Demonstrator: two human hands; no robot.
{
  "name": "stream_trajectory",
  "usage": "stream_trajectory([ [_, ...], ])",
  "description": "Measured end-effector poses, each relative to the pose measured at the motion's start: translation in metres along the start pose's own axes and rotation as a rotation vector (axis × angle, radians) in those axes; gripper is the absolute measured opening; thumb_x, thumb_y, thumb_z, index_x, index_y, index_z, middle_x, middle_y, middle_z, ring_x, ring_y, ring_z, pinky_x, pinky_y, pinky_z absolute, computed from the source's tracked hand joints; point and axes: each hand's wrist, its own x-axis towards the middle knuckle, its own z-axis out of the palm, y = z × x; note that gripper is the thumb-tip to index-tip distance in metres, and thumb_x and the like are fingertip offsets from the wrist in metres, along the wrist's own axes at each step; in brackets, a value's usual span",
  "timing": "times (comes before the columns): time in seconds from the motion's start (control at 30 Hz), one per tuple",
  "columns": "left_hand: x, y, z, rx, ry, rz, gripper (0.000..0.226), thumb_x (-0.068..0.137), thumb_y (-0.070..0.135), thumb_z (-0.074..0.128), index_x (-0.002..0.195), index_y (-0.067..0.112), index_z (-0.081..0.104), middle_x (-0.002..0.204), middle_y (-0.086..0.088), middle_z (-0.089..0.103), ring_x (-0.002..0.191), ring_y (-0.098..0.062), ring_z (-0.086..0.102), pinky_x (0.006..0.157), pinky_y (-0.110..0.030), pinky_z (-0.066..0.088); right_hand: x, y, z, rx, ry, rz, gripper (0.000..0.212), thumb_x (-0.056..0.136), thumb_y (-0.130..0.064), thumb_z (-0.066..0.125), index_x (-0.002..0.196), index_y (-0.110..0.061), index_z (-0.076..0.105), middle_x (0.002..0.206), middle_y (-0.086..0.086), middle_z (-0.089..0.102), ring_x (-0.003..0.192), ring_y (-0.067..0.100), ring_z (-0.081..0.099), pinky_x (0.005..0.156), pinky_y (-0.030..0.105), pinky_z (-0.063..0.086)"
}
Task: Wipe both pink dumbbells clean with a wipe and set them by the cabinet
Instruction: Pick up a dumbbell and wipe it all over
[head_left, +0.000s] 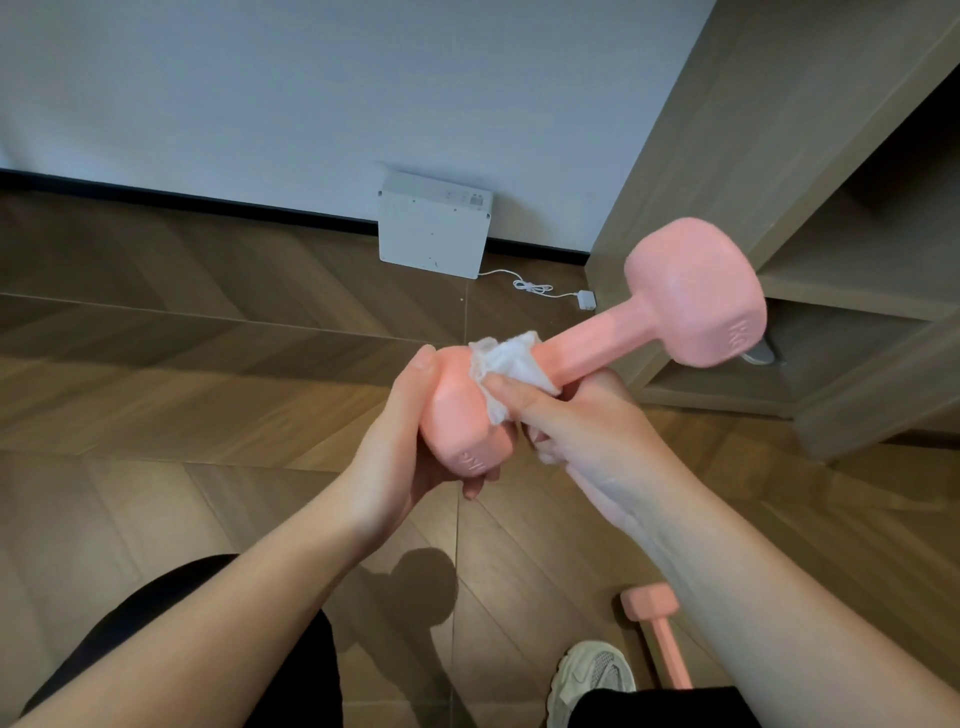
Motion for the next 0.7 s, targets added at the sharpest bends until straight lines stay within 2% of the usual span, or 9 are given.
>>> stream_trajectory([
  [0.13, 0.000, 0.005, 0.003, -0.015, 0.005, -0.028, 0.065, 0.091, 0.055, 0.033, 0.120, 0.006, 0.063, 0.093, -0.024, 0.067, 0.075, -0.034, 0.063, 0.054, -0.036, 0.051, 0.003, -0.004, -0.003, -0.034, 0.068, -0.030, 0.012, 0.081, -0.018, 0.075, 0.088, -0.015, 0.066, 0.050, -0.020, 0.057, 0.045, -0.005, 0.052, 0.040, 0.008, 0.035],
  [0.2, 0.001, 0.011, 0.000, -0.022, -0.021, -0.070, 0.063, 0.093, 0.057, 0.032, 0.124, 0.012, 0.063, 0.100, -0.022, 0.069, 0.084, -0.035, 0.066, 0.057, -0.037, 0.055, 0.004, -0.008, -0.003, -0.060, 0.051, -0.094, 0.008, 0.081, -0.016, 0.074, 0.080, -0.023, 0.070, 0.050, -0.022, 0.057, 0.046, -0.007, 0.053, 0.041, 0.006, 0.035],
  [0.27, 0.000, 0.016, -0.002, -0.013, -0.052, -0.096, 0.059, 0.093, 0.058, 0.036, 0.122, 0.017, 0.066, 0.104, -0.024, 0.069, 0.089, -0.037, 0.068, 0.059, -0.038, 0.057, 0.003, -0.010, -0.001, -0.108, 0.001, -0.163, 0.024, 0.083, -0.016, 0.073, 0.068, -0.035, 0.072, 0.050, -0.022, 0.058, 0.047, -0.006, 0.054, 0.041, 0.007, 0.035],
  [0.3, 0.000, 0.018, -0.002, 0.005, -0.047, -0.103, 0.055, 0.092, 0.057, 0.040, 0.120, 0.018, 0.067, 0.108, -0.024, 0.069, 0.092, -0.039, 0.068, 0.060, -0.038, 0.058, 0.003, -0.009, 0.000, -0.145, -0.010, -0.177, 0.024, 0.081, -0.020, 0.075, 0.067, -0.039, 0.071, 0.053, -0.021, 0.061, 0.050, -0.007, 0.057, 0.043, 0.007, 0.037],
  [0.37, -0.001, 0.018, -0.003, 0.034, -0.017, -0.119, 0.053, 0.092, 0.053, 0.042, 0.121, 0.015, 0.066, 0.113, -0.026, 0.068, 0.098, -0.044, 0.068, 0.064, -0.039, 0.059, 0.003, -0.007, 0.001, -0.175, -0.005, -0.182, 0.009, 0.074, -0.031, 0.078, 0.072, -0.037, 0.071, 0.063, -0.019, 0.067, 0.059, -0.005, 0.062, 0.049, 0.008, 0.041],
  [0.43, -0.002, 0.018, -0.004, 0.035, 0.011, -0.129, 0.051, 0.096, 0.049, 0.037, 0.120, 0.013, 0.066, 0.112, -0.028, 0.068, 0.100, -0.047, 0.066, 0.065, -0.041, 0.060, 0.003, -0.005, 0.001, -0.173, 0.012, -0.163, 0.010, 0.070, -0.036, 0.078, 0.076, -0.031, 0.071, 0.066, -0.017, 0.068, 0.062, -0.004, 0.062, 0.050, 0.009, 0.042],
  [0.53, -0.003, 0.019, -0.004, -0.030, 0.050, -0.144, 0.055, 0.102, 0.043, 0.026, 0.114, 0.010, 0.068, 0.106, -0.031, 0.068, 0.091, -0.048, 0.068, 0.060, -0.043, 0.060, 0.003, -0.006, 0.002, -0.156, 0.020, -0.136, 0.010, 0.076, -0.029, 0.079, 0.074, -0.026, 0.069, 0.056, -0.021, 0.062, 0.053, -0.007, 0.058, 0.046, 0.005, 0.038],
  [0.6, -0.004, 0.020, -0.004, -0.064, 0.047, -0.155, 0.056, 0.103, 0.041, 0.022, 0.117, 0.008, 0.066, 0.105, -0.032, 0.068, 0.088, -0.047, 0.068, 0.059, -0.043, 0.060, 0.004, -0.007, 0.001, -0.126, 0.022, -0.123, 0.012, 0.080, -0.022, 0.077, 0.075, -0.024, 0.067, 0.051, -0.024, 0.058, 0.050, -0.008, 0.056, 0.044, 0.004, 0.036],
  [0.7, -0.004, 0.020, -0.004, -0.096, 0.024, -0.185, 0.057, 0.104, 0.040, 0.019, 0.125, 0.007, 0.060, 0.110, -0.032, 0.067, 0.093, -0.049, 0.067, 0.062, -0.045, 0.061, 0.006, -0.006, -0.001, -0.113, 0.049, -0.093, 0.012, 0.081, -0.019, 0.075, 0.081, -0.020, 0.064, 0.047, -0.025, 0.055, 0.048, -0.009, 0.054, 0.043, 0.004, 0.036],
])
